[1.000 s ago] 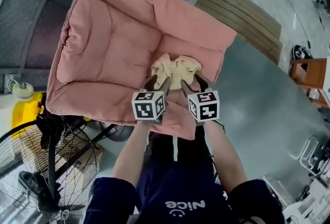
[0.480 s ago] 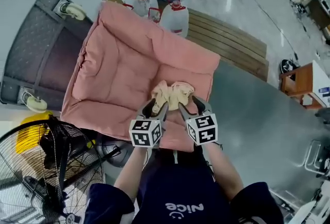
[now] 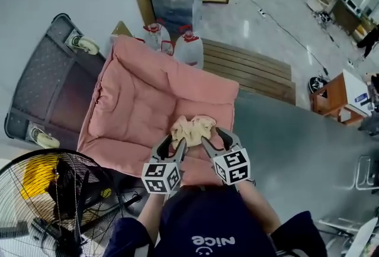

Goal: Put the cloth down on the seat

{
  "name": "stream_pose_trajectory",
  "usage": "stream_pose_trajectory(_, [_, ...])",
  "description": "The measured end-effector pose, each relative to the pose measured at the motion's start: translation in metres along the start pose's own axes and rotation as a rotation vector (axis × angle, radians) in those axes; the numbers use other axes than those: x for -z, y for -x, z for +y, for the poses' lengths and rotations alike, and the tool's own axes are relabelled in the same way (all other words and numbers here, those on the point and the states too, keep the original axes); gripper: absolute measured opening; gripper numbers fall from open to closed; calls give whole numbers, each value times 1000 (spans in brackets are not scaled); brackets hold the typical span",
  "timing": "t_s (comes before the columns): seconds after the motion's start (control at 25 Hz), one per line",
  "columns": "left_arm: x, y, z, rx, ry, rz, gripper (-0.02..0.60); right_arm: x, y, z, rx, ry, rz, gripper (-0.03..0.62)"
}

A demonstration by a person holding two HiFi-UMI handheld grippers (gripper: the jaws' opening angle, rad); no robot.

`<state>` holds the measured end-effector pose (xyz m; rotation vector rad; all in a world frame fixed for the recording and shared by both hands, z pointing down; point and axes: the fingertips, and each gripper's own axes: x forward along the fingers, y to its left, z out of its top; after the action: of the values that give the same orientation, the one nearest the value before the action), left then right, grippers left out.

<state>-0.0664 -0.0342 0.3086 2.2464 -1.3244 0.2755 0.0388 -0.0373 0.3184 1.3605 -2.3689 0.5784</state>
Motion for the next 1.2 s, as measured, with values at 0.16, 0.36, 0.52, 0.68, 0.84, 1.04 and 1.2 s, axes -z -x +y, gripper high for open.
stream_pose_trajectory(0.16, [-4,34,-15,1,-10,-38,215,-2,36,13,3,11,-32,221])
stream_pose_trajectory(0.36, [-20,60,-35,43,-77,-96,215,-14,66,25,10,38,-89,221])
stream_pose_trajectory(0.52, [-30,77,-45,65,-80,-149,215,-26,86,32,26,45,-158,221])
stream_pose_trajectory(0.68, [-43,91,-52,82,-87,-198,215,-37,99,41,32,61,-206,221])
stream_pose_trajectory(0.84, [-51,95,-53,98,-107,-221,214,-37,102,50,25,73,-216,221])
stream_pose_trajectory(1.04, [-53,99,-54,108,-120,-228,162,-41,105,57,11,107,-244,219])
stream_pose_trajectory(1.2, [-50,99,-56,111,-123,-221,90,-43,107,55,28,102,-253,146])
